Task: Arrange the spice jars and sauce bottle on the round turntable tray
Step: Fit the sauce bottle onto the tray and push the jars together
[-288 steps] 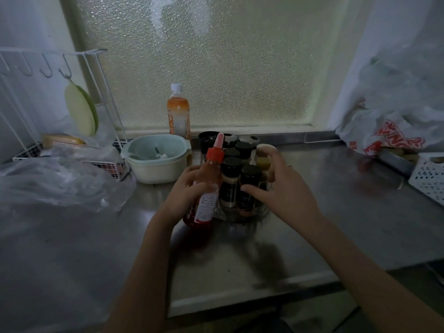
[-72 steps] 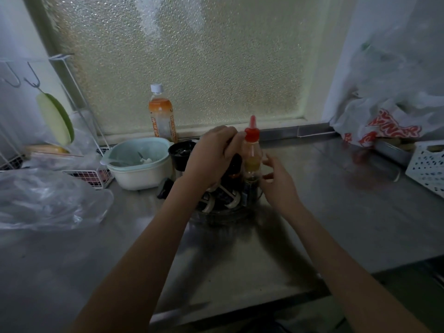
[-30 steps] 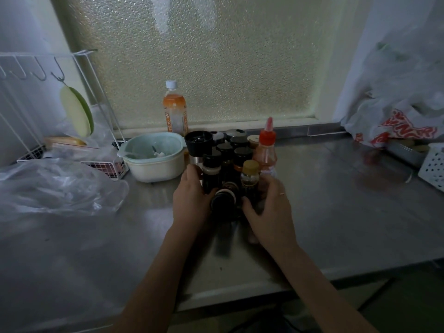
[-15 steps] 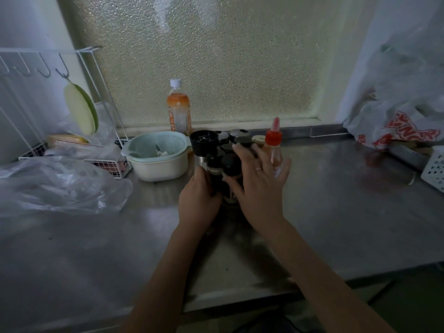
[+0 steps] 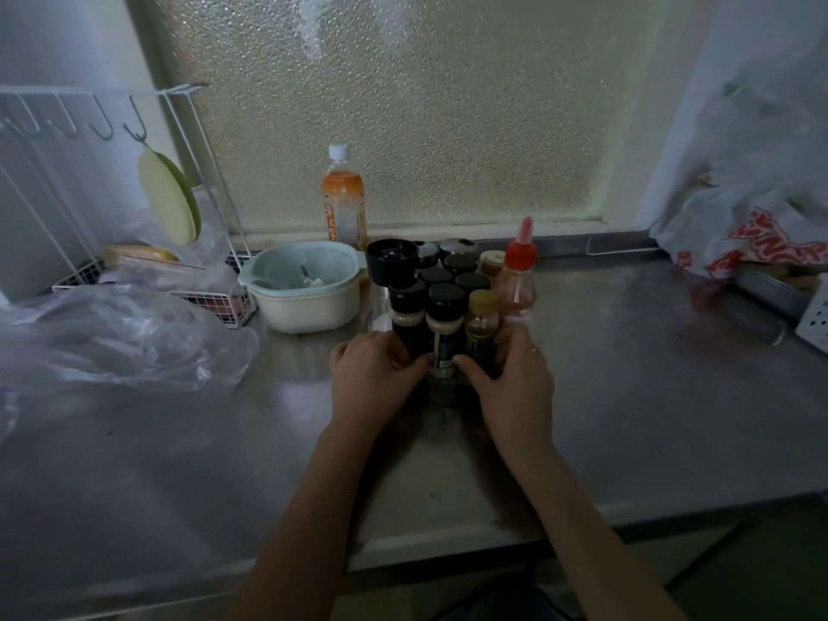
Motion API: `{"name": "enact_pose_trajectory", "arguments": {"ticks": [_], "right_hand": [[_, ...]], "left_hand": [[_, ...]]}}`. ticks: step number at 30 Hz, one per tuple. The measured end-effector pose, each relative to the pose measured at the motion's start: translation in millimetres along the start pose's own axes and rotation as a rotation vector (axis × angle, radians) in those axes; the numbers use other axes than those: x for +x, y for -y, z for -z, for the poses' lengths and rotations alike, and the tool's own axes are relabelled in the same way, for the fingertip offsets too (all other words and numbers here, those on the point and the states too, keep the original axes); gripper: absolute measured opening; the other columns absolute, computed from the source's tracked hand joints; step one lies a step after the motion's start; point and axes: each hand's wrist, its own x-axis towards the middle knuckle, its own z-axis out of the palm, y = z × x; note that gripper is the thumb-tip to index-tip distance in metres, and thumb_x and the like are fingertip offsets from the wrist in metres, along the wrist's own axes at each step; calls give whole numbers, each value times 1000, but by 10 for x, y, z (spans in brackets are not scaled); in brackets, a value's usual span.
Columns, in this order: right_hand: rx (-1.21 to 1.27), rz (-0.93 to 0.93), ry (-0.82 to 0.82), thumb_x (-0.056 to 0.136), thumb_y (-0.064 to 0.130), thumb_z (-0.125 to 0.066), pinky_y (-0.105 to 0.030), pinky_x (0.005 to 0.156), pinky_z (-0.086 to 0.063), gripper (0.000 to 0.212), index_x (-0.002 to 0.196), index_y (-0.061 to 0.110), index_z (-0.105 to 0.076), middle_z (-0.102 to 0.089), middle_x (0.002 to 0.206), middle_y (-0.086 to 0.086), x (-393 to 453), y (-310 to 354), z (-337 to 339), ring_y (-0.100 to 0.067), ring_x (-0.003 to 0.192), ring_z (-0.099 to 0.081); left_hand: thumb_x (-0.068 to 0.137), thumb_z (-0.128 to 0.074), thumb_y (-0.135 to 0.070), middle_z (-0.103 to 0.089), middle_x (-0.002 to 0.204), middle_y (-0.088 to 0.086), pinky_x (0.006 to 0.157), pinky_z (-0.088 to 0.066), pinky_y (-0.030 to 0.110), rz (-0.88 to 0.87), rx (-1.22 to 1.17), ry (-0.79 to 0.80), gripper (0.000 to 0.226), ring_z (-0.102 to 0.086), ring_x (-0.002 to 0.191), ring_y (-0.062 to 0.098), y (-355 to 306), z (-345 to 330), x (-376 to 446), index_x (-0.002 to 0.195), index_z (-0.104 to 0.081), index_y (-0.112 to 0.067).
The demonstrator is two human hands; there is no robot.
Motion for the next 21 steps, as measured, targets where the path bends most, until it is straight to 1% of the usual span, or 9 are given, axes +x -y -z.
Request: {"name": "enact_pose_trajectory", "arguments": {"ticks": [3,5,8,10,12,14,17,19,21], "right_hand": [[-13,-13,44,78,36,-73,-48,78,-48,37,91,19,-42,-53,78,2,37,20,2,-30,79,-60],[-10,-26,48,77,37,-74,-49,78,-48,38,91,17,-44,-51,74,4,60,12,11,-31,77,-61],[40,-37,29,75,35,-76,-47,75,-49,45,100,11,-47,-55,78,1,52,-25,32,-28,76,-61],[76,-10,23,77,36,-74,-43,70,-48,42,94,13,-42,-53,80,0,1,-34,47,-23,74,-55],[30,88,44,81,38,-69,-38,68,-45,36,87,18,-40,-47,82,0,-85,-46,68,-21,77,-50],[-107,190,77,84,44,-63,-36,71,-42,32,87,19,-42,-48,87,0,-150,-77,91,-22,84,-50],[-250,174,137,82,58,-54,-36,72,-43,38,90,22,-44,-53,91,1,-126,-109,156,-20,89,-50],[-271,185,208,81,57,-55,-36,70,-44,36,88,22,-47,-54,91,0,-78,-130,187,-20,90,-49],[-254,190,244,82,50,-61,-36,68,-44,33,83,19,-49,-55,90,-3,-54,-160,188,-22,92,-47]], "left_hand": [[72,-71,-46,-51,60,-10,74,-43,36,25,-65,55,31,-55,83,21,19,-19,10,58,-54,-25],[73,-71,-45,-49,57,-13,74,-43,36,13,-76,58,30,-55,81,21,21,-24,7,58,-57,-23],[79,-64,-48,-56,55,-8,76,-32,31,-50,25,30,36,-55,74,18,-7,-35,-28,56,-60,-19],[80,-59,-52,-56,51,-7,76,-25,28,-77,93,-18,42,-57,67,16,-31,-27,-40,53,-61,-19],[78,-52,-59,-54,48,-8,79,-27,29,-94,78,-3,47,-54,59,11,-37,-22,-41,53,-59,-20],[75,-48,-64,-58,51,-8,86,-29,30,-135,47,63,49,-50,56,5,-37,-33,-57,55,-59,-21],[71,-52,-64,-64,57,-8,90,-28,31,-155,-2,94,44,-52,59,2,-29,-34,-58,57,-61,-23],[71,-58,-65,-64,59,-11,89,-28,31,-165,-21,132,40,-55,62,-2,7,-31,-40,59,-62,-26],[70,-66,-61,-63,59,-17,91,-30,34,-178,-66,205,30,-55,67,-8,62,-36,-8,60,-61,-33]]}}
